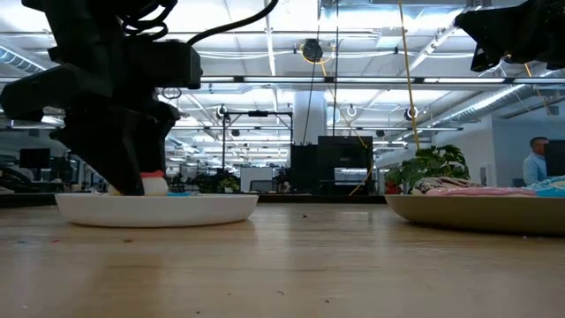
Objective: Pick & Place donuts
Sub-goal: Put the small orange donut on the white plate, then return to Home Position
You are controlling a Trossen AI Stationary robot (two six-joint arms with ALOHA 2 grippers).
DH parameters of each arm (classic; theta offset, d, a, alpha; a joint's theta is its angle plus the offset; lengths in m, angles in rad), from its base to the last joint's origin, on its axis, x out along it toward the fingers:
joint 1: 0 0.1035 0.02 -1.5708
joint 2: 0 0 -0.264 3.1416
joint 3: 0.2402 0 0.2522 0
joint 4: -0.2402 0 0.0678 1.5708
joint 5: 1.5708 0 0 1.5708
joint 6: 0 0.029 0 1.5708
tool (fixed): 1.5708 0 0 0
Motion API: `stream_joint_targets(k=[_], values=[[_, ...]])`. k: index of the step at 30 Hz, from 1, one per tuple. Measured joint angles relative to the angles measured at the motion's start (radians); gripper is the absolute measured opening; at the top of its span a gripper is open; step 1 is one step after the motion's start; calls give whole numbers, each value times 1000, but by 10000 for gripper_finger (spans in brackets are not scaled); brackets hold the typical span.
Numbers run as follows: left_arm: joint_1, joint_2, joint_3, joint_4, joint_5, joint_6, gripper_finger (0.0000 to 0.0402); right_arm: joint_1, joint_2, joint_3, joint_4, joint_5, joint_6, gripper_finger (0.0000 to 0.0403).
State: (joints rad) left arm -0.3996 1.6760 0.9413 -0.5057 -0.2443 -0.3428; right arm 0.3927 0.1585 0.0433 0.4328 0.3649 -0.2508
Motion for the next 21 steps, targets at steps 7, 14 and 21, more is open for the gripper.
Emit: stream_joint_targets(k=[7, 14, 21], values=[[5, 0, 0, 2, -19, -11, 297, 0, 0, 0, 0, 0, 0, 0], [21, 0, 2, 10, -19, -7, 320, 0, 0, 0, 0, 0, 0, 0], [23, 0, 183, -163, 3, 7, 322, 0, 0, 0, 0, 0, 0, 0]])
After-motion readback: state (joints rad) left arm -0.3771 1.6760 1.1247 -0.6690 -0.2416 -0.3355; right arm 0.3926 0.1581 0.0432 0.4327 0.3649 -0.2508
